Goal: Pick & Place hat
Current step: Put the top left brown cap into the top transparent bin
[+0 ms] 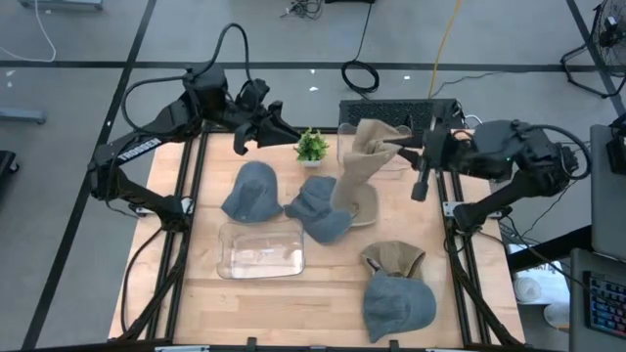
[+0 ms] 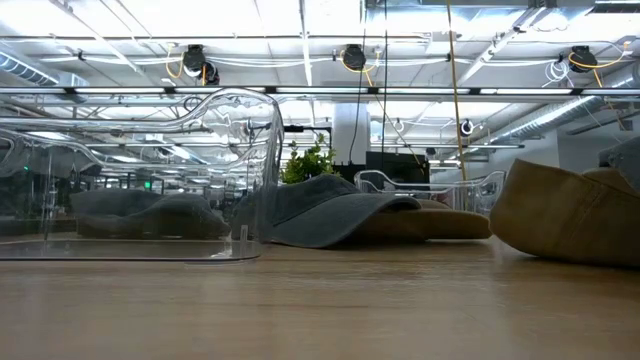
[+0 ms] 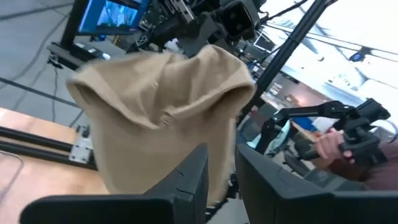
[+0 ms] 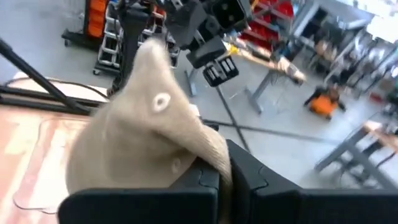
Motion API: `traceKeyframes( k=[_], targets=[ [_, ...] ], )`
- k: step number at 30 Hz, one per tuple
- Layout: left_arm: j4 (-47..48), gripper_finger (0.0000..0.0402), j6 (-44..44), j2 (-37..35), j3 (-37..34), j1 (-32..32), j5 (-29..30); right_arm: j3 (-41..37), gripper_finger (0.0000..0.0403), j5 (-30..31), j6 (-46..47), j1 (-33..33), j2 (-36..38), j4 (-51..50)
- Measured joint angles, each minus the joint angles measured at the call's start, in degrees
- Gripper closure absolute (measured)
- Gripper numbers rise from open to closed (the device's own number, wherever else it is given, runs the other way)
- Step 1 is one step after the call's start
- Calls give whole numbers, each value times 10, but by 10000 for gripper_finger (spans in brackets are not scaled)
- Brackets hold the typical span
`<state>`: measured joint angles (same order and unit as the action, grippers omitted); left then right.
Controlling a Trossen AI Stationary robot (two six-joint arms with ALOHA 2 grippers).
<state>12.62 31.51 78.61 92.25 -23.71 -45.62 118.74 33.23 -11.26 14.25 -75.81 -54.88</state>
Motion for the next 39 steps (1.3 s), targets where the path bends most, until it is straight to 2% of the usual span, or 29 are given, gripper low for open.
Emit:
traceKeyframes(
  k=[3,6,9,17,24,28,34,39],
  targets=[
    [-2,316,8,0,0,-7,-19,50,403,-39,64,-26,-26,-49],
    [-17,316,26,0,0,-11,-40,83,403,-106,140,-63,-46,-87],
    [-49,316,36,0,0,-15,-65,90,403,-164,194,-99,-54,-88],
    [-160,316,73,-4,0,-18,-98,91,403,-272,388,-203,-58,-114],
    [-236,316,117,-9,0,-24,-105,91,403,-295,496,-306,-67,-141],
    [-258,316,73,-14,1,-31,-113,90,403,-333,534,-365,-76,-146],
    [-262,316,-10,-19,1,-46,-114,86,403,-335,595,-441,-85,-158],
    [-263,316,-25,-23,1,-55,-114,67,403,-331,675,-500,-85,-191]
  ],
)
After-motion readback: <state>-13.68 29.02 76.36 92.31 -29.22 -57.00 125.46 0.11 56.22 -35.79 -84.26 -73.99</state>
